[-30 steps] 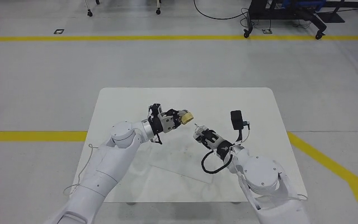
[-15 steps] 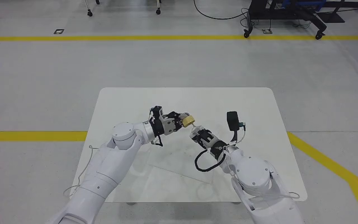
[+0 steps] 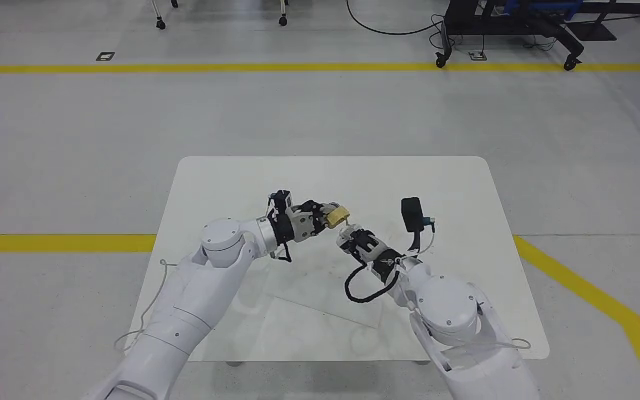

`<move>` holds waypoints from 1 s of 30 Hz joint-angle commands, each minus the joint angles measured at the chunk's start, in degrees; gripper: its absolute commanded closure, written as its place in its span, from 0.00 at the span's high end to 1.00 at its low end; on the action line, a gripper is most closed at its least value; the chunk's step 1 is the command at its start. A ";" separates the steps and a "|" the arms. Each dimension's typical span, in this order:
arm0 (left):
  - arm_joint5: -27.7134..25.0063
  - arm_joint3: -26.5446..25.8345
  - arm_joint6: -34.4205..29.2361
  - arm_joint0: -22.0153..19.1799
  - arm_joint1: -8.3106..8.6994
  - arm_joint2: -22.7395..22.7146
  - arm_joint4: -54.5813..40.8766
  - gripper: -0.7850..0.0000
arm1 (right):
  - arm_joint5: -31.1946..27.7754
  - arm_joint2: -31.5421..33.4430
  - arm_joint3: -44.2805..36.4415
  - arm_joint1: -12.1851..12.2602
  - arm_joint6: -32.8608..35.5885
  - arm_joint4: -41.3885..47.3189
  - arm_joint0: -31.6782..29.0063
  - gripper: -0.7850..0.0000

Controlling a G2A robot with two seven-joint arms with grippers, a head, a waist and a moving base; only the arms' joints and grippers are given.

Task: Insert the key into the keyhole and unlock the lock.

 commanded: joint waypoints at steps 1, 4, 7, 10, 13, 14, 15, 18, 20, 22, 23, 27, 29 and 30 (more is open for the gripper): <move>0.08 0.10 -0.14 -0.02 -0.02 -0.06 -0.09 0.00 | 0.07 -0.10 -0.24 0.01 0.35 -0.16 -0.01 0.00; 0.34 0.34 -0.49 -0.15 -0.03 -0.11 -0.05 0.00 | 0.04 0.04 -0.42 0.07 1.76 0.33 -0.03 0.00; 1.17 1.02 -1.99 -0.64 0.09 -0.53 -0.33 0.00 | -0.30 1.27 -0.39 0.23 4.30 2.16 -0.18 0.00; 1.52 1.81 -4.03 -1.22 0.29 -0.91 0.00 0.00 | -0.80 3.53 -0.56 0.56 7.52 4.35 -0.73 0.00; 1.91 2.44 -5.53 -1.59 0.36 -0.85 0.27 0.00 | -1.06 5.22 -0.34 1.01 11.29 5.25 -1.01 0.00; 2.05 2.60 -5.87 -1.70 0.37 -0.68 0.60 0.00 | -0.99 5.48 -0.24 1.19 12.52 4.95 -0.95 0.00; 2.20 2.73 -6.29 -1.85 0.37 -0.47 0.97 0.00 | -0.61 5.55 -0.07 1.39 13.69 4.14 -0.84 0.00; 2.06 3.06 -6.87 -2.13 0.36 -0.15 1.67 0.00 | 0.20 5.18 0.02 1.79 15.84 1.99 -0.26 0.00; 1.95 3.19 -7.01 -2.27 0.37 -0.01 2.11 0.00 | 0.65 4.83 0.14 1.88 16.24 1.56 0.18 0.00; 1.80 3.29 -7.11 -2.32 0.37 0.06 2.33 0.00 | 1.10 4.38 0.44 1.90 16.28 1.37 0.73 0.00; 1.82 3.33 -7.17 -2.34 0.36 0.11 2.40 0.00 | 1.36 4.15 0.69 1.91 16.15 1.19 1.05 0.00; 1.86 3.39 -7.27 -2.44 0.37 0.43 3.22 0.00 | 1.90 3.49 1.49 1.84 15.41 1.41 2.01 0.00; 1.86 3.39 -7.27 -2.44 0.37 0.43 3.22 0.00 | 2.13 3.26 1.70 1.83 15.18 1.52 2.30 0.00; 1.86 3.39 -7.27 -2.44 0.37 0.43 3.22 0.00 | 2.21 3.15 1.85 1.84 15.02 1.45 2.44 0.00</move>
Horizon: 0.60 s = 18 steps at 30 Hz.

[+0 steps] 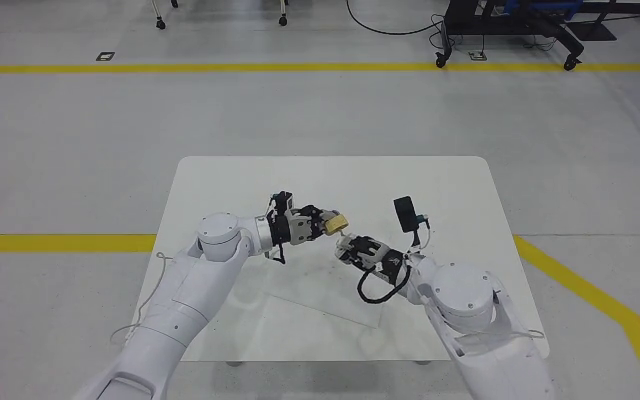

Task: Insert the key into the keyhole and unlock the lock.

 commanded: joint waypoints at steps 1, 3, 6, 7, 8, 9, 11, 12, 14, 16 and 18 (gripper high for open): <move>0.00 0.00 0.00 0.00 0.00 -0.01 -0.02 0.00 | 0.12 -0.17 0.29 0.01 -0.21 -0.03 0.24 0.00; 0.00 0.00 0.00 0.00 0.00 -0.01 -0.02 0.00 | 0.32 -0.30 0.69 0.02 -0.38 0.01 0.52 0.00; 0.00 0.00 0.00 0.00 0.00 -0.01 -0.02 0.00 | 0.72 -0.62 1.26 0.05 -0.78 -0.36 0.99 0.00; 0.00 0.00 0.00 0.00 0.00 -0.01 -0.02 0.00 | 0.78 -0.75 1.37 0.05 -0.86 -0.34 1.13 0.00; 0.00 0.00 0.00 0.00 0.00 -0.01 -0.02 0.00 | 0.86 -0.84 1.49 0.05 -0.96 -0.31 1.24 0.00; 0.00 0.00 0.00 0.00 0.00 -0.01 -0.02 0.00 | 0.96 -0.94 1.55 0.06 -1.10 -0.39 1.34 0.00; 0.00 0.00 0.00 0.00 0.00 -0.01 -0.02 0.00 | 1.09 -1.08 1.60 0.07 -1.23 -0.33 1.48 0.00; 0.00 0.00 0.00 0.00 0.00 -0.01 -0.02 0.00 | 1.13 -1.14 1.61 0.08 -1.30 -0.26 1.57 0.00; 0.00 0.00 0.00 0.00 0.00 -0.01 -0.02 0.00 | 1.22 -1.27 1.57 0.09 -1.43 -0.27 1.71 0.00; 0.00 0.00 0.00 0.00 0.00 -0.01 -0.02 0.00 | 1.43 -1.49 1.49 0.11 -1.44 -0.30 1.91 0.00; 0.00 0.00 0.00 0.00 0.00 -0.01 -0.02 0.00 | 1.64 -1.61 1.51 0.12 -1.45 -0.20 2.11 0.00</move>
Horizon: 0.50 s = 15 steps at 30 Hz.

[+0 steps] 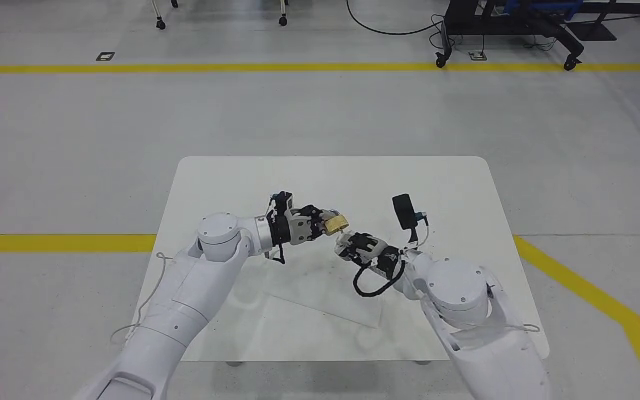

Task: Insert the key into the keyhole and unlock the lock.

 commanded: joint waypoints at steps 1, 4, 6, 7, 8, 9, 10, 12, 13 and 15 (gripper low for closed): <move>0.00 0.00 0.00 0.00 0.00 0.00 0.00 0.00 | 0.22 -0.08 0.10 0.01 0.14 0.25 0.20 0.00; 0.00 0.00 0.00 0.00 0.00 0.00 0.00 0.00 | 0.72 0.13 0.60 -0.04 0.24 1.57 0.57 0.00; 0.00 0.00 0.00 0.00 0.00 0.00 0.00 0.00 | 1.26 0.35 0.93 -0.13 -0.18 2.75 0.73 0.00; 0.00 0.00 0.00 0.00 0.00 0.00 0.00 0.00 | 1.74 0.56 1.18 -0.22 -0.62 3.79 0.73 0.00; 0.00 0.00 0.00 0.00 0.00 0.00 0.00 0.00 | 2.03 0.65 1.36 -0.30 -1.07 4.52 0.82 0.00; 0.00 0.00 0.00 0.00 0.00 0.00 0.00 0.00 | 2.22 0.66 1.54 -0.38 -1.58 5.10 0.87 0.00; 0.00 0.00 0.00 0.00 0.00 0.00 0.00 0.00 | 2.34 0.69 1.76 -0.47 -2.04 5.90 0.86 0.00; 0.00 0.00 0.00 0.00 0.00 0.00 0.00 0.00 | 2.28 0.88 2.12 -0.68 -3.16 7.67 0.79 0.00; 0.00 0.00 0.00 0.00 0.00 0.00 0.00 0.00 | 2.21 1.00 2.30 -0.78 -3.79 8.55 0.70 0.00; 0.00 0.00 0.00 0.00 0.00 0.00 0.00 0.00 | 1.77 1.16 2.65 -0.97 -4.60 10.46 0.53 0.00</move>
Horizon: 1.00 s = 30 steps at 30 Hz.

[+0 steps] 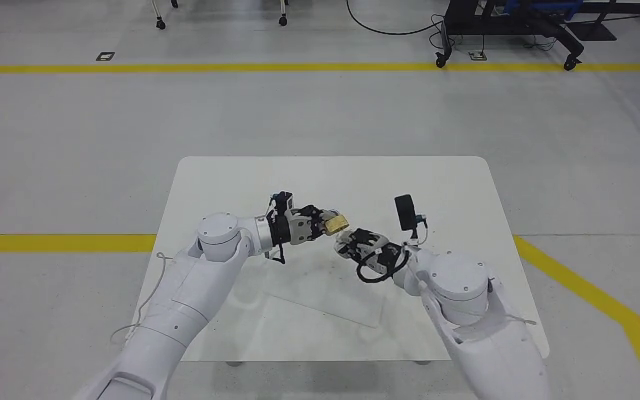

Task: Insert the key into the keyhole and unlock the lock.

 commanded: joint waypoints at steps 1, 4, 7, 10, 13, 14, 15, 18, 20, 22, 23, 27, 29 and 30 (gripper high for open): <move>0.00 0.00 0.00 0.00 0.00 0.00 0.00 0.00 | -0.33 0.01 0.33 -0.12 -0.75 1.19 -0.08 0.00; 0.00 0.00 0.00 0.00 0.00 0.00 0.00 0.00 | -0.66 -0.02 0.63 -0.27 -1.80 2.57 -0.21 0.00; 0.00 0.00 0.00 0.00 0.00 0.00 0.00 0.00 | -0.80 -0.03 0.79 -0.37 -2.88 3.34 -0.25 0.00; 0.00 0.00 0.00 0.00 0.00 0.00 0.00 0.00 | -0.56 0.04 0.82 -0.41 -3.94 3.64 -0.21 0.00; 0.00 0.00 0.00 0.00 0.00 0.00 0.00 0.00 | -0.06 -0.07 0.72 -0.39 -4.38 3.65 -0.13 0.21; 0.00 0.00 0.00 0.00 0.00 0.00 0.00 0.00 | 0.10 -0.12 0.65 -0.37 -4.40 3.62 -0.09 0.41; 0.00 0.00 0.00 0.00 0.00 0.00 0.00 0.00 | 0.18 -0.13 0.60 -0.35 -4.42 3.64 -0.08 0.47; 0.00 0.00 0.00 0.00 0.00 0.00 0.00 0.00 | 0.15 0.10 0.02 -0.24 -4.30 3.62 -0.33 0.49; 0.00 0.00 0.00 0.00 0.00 0.00 0.00 0.00 | 0.07 0.44 -0.74 -0.12 -4.26 3.58 -0.78 0.44; 0.00 0.00 0.00 0.00 0.00 0.00 0.00 0.00 | 0.11 0.76 -1.53 0.02 -4.14 3.33 -1.33 0.37; 0.00 0.00 0.00 0.00 0.00 0.00 0.00 0.00 | 0.12 0.96 -1.89 0.10 -4.09 3.22 -1.60 0.36; 0.00 0.00 0.00 0.00 0.00 0.00 0.00 0.00 | -0.13 2.00 -2.88 0.39 -3.89 3.15 -2.82 0.29; 0.00 0.00 0.00 0.00 0.00 0.00 0.00 0.00 | -0.29 2.66 -3.32 0.52 -3.83 3.33 -3.43 0.24; 0.00 0.00 0.00 0.00 0.00 0.00 0.00 0.00 | -0.31 2.96 -3.60 0.59 -3.76 3.38 -3.75 0.18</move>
